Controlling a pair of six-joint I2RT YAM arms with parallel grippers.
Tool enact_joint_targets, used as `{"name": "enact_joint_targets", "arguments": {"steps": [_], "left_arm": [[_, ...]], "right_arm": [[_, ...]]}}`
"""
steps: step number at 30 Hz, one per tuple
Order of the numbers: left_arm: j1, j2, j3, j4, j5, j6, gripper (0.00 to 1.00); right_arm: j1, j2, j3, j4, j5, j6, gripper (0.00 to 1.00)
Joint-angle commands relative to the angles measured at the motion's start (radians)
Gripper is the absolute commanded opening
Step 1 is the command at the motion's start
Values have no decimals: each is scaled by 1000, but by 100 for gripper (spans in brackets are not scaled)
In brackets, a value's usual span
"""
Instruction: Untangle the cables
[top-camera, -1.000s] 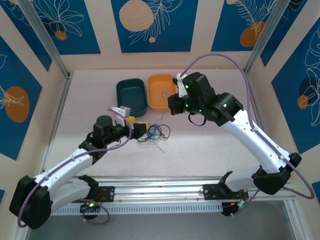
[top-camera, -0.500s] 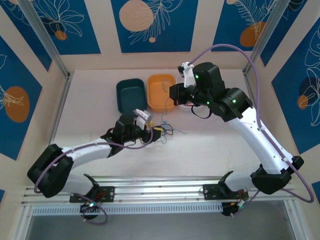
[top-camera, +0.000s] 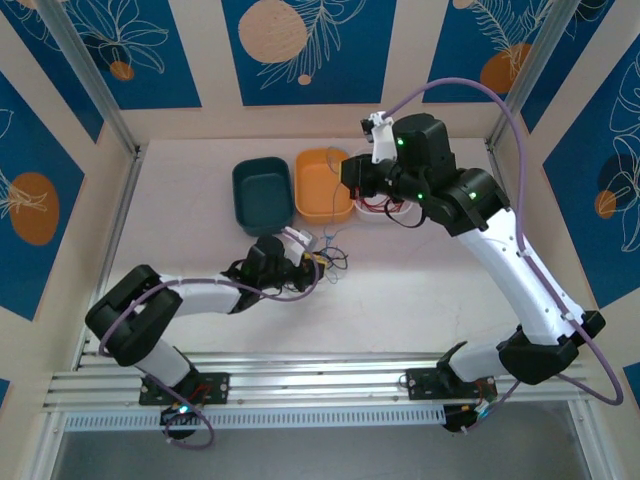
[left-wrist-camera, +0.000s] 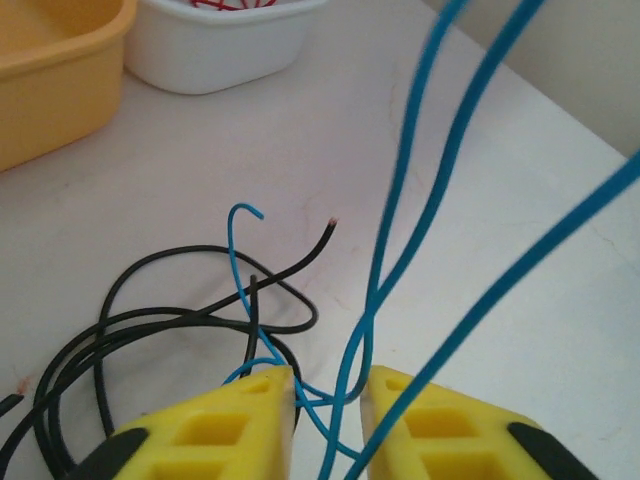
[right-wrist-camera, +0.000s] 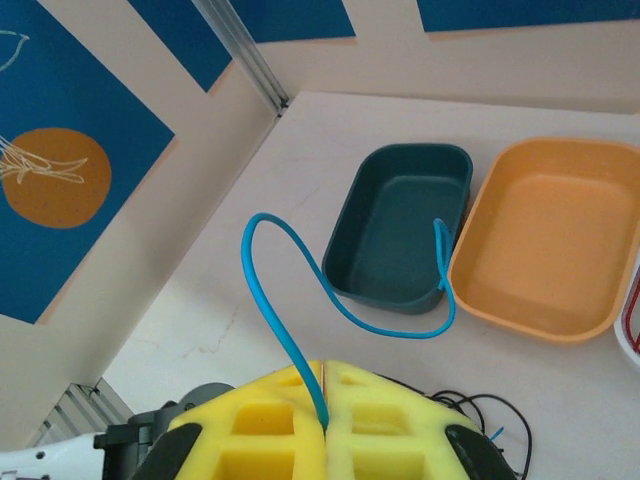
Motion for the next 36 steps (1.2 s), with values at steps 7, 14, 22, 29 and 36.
{"name": "enact_joint_targets", "arguments": {"steps": [7, 14, 22, 29, 36], "left_arm": [[-3, 3, -60, 26, -83, -56, 10], [-2, 8, -101, 14, -133, -88, 13], [6, 12, -100, -30, -185, -112, 7], [13, 14, -111, -60, -212, -129, 3], [14, -47, -135, -76, -197, -139, 0]], "right_arm": [[-38, -36, 147, -32, 84, -71, 0], [-70, -53, 229, -19, 116, -109, 0], [-88, -18, 354, -36, 117, -145, 0], [-93, 22, 531, -42, 127, -193, 0], [-107, 40, 525, -41, 141, -193, 0]]}}
